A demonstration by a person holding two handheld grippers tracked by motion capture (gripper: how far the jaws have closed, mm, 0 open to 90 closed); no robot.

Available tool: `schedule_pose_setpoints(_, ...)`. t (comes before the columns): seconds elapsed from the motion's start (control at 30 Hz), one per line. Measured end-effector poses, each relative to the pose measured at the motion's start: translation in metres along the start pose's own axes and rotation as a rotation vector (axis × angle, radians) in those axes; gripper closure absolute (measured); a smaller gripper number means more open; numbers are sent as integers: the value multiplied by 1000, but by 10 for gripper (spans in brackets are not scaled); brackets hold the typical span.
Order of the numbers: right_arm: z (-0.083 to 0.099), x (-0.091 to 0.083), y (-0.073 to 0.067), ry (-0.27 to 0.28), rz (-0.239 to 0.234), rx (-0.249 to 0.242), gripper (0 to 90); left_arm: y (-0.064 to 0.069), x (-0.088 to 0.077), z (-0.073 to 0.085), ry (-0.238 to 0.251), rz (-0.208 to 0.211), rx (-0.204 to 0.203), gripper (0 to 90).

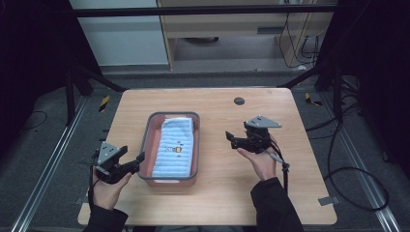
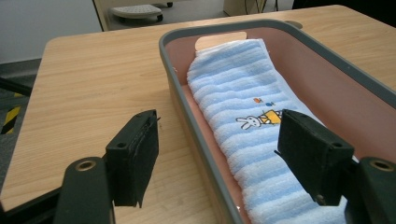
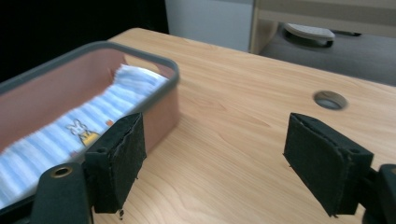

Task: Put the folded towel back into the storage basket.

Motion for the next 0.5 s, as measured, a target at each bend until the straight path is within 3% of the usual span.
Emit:
schedule_pose_setpoints(0.17, 14, -10, 16, -16, 25, -2, 204, -11, -5, 1, 9, -16, 1, 274)
schedule_pose_setpoints(0.5, 57, -36, 57, -64, 83, 13, 207, -35, -4, 15, -50, -46, 19, 263)
Point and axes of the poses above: each handheld gripper's, and its own axes: x roughly forward along the jaws, z roughly out of its underside, y roughly to its right, the point moved 2 cm from there along x, roughly forward along the jaws, and after that the axes turned 13 degrees about z, right-handed, at the moved point
